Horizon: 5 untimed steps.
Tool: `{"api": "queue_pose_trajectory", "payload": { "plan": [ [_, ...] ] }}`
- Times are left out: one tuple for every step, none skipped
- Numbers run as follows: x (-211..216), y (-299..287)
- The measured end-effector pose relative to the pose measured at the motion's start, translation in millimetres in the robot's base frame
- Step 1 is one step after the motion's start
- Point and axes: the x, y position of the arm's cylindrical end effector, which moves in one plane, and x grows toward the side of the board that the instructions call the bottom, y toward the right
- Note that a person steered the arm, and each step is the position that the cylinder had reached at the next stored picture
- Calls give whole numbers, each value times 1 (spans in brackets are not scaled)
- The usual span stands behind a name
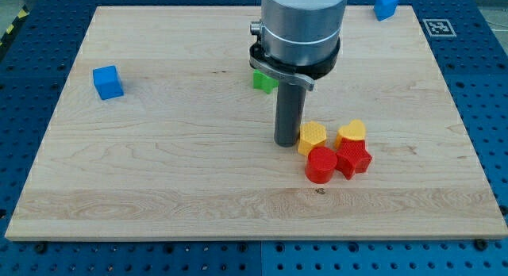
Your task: Place the arm left to the blue triangle
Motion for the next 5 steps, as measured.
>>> {"api": "queue_pose_trajectory", "payload": {
  "plan": [
    [-30, 6],
    [-24, 40],
    [-29, 55],
    [-50, 77],
    [-76, 102]
  ]
}}
